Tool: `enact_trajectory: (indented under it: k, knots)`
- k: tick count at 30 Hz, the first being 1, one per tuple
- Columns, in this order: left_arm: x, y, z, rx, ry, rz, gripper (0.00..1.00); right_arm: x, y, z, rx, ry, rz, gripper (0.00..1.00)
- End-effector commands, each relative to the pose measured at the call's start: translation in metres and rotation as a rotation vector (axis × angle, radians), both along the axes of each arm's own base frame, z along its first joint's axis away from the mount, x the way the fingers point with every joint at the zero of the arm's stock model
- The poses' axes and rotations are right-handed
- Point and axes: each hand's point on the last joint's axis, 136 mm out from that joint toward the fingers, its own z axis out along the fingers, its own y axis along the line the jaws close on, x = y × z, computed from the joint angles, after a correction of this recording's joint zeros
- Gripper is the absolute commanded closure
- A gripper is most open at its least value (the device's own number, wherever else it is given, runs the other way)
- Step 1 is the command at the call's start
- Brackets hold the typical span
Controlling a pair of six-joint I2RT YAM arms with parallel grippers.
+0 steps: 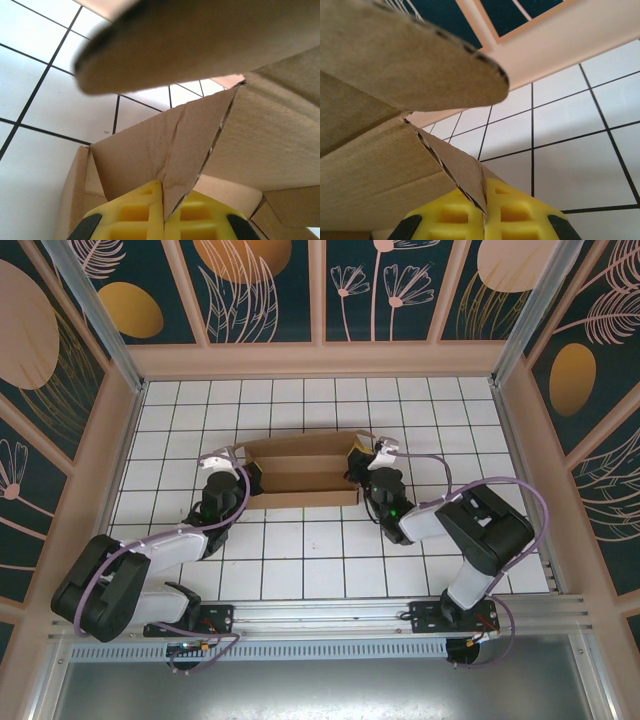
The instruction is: Fold the paper box
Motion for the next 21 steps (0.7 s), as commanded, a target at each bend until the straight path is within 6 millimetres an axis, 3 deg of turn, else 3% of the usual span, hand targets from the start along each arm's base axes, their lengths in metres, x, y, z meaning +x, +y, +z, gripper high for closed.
enact_trajectory:
  k: [1, 6, 10, 21]
  knots:
    - [-0.036, -0.014, -0.060, 0.036, 0.195, -0.129, 1.00, -0.051, 0.026, -0.090, -0.191, 0.275, 0.272, 0.92]
    - [-0.041, -0.016, -0.065, 0.019, 0.204, -0.149, 1.00, -0.061, 0.032, -0.083, -0.191, 0.243, 0.341, 0.82]
    - [-0.041, -0.013, -0.064, 0.050, 0.195, -0.144, 1.00, -0.068, 0.028, -0.065, -0.172, 0.177, 0.353, 0.58]
    - [-0.041, -0.006, -0.077, 0.094, 0.215, -0.118, 1.00, -0.095, 0.023, -0.034, -0.176, 0.060, 0.444, 0.23]
